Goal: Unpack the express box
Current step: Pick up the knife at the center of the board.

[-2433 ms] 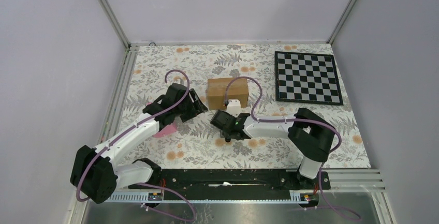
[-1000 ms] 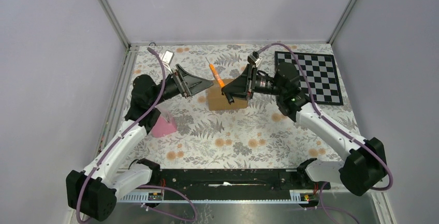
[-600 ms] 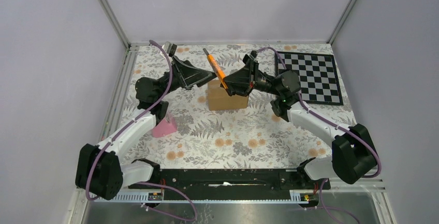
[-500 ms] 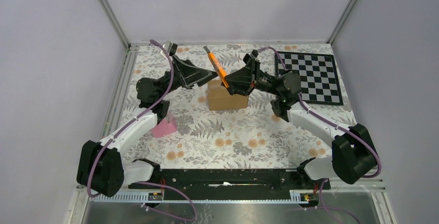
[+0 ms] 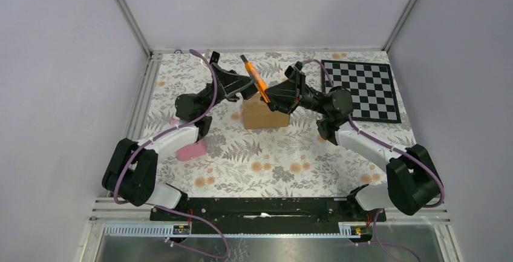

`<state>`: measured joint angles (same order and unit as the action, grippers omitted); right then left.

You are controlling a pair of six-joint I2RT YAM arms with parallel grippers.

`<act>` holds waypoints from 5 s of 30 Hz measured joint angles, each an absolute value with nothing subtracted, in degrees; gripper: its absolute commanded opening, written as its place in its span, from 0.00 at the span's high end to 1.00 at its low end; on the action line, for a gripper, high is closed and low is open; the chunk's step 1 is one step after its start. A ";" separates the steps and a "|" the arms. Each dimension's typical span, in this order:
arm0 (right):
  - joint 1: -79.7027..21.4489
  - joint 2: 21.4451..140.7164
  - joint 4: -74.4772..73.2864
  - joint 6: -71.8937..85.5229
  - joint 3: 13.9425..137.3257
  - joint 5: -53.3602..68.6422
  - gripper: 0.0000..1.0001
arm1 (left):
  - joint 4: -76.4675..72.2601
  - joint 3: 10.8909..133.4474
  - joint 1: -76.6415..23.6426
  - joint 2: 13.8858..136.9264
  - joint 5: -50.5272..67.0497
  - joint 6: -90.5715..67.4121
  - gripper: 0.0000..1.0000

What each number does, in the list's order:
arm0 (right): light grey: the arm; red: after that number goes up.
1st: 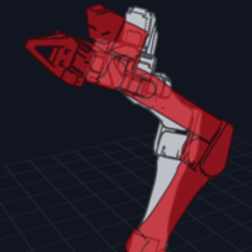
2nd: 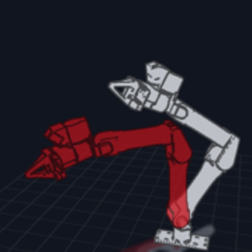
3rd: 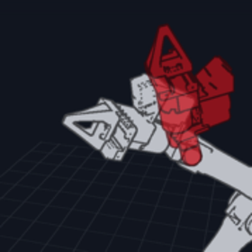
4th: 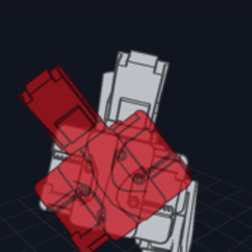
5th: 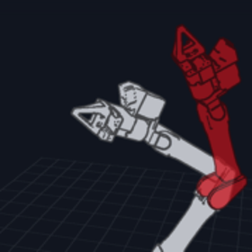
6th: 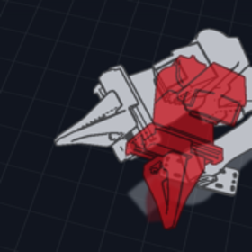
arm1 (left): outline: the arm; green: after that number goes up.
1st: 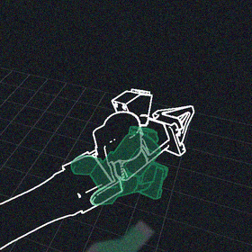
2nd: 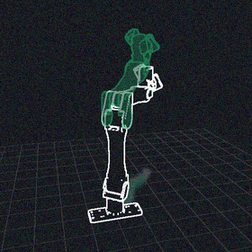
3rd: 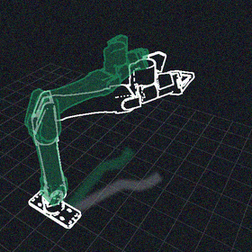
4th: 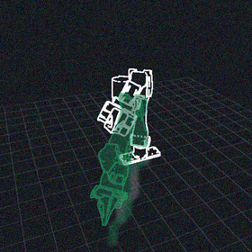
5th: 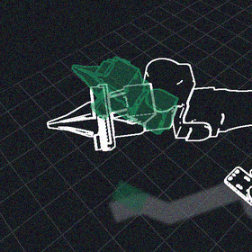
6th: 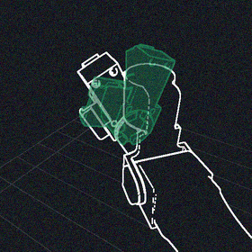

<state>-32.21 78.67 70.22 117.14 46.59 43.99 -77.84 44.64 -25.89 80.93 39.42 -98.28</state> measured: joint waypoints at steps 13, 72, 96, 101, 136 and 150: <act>-32.62 78.35 72.40 117.16 44.95 42.85 1.00 | -82.15 45.93 -27.59 83.53 34.20 -102.74 1.00; -52.53 61.69 6.44 51.13 57.19 -6.87 0.48 | -39.18 37.17 -36.01 60.20 6.79 -86.41 1.00; -53.15 61.84 1.52 50.87 62.00 -2.76 1.00 | -43.35 30.61 -34.70 55.22 4.69 -85.34 0.35; -53.12 61.80 -1.80 51.20 63.81 0.21 1.00 | -46.98 29.58 -33.82 54.85 5.80 -85.47 0.54; -53.28 64.95 -6.79 49.08 68.66 -9.28 1.00 | -47.20 28.47 -34.57 55.27 4.03 -89.01 0.25; -53.10 64.66 -33.95 34.20 74.39 -41.43 1.00 | 5.82 53.39 -33.61 65.01 -5.15 -68.62 0.23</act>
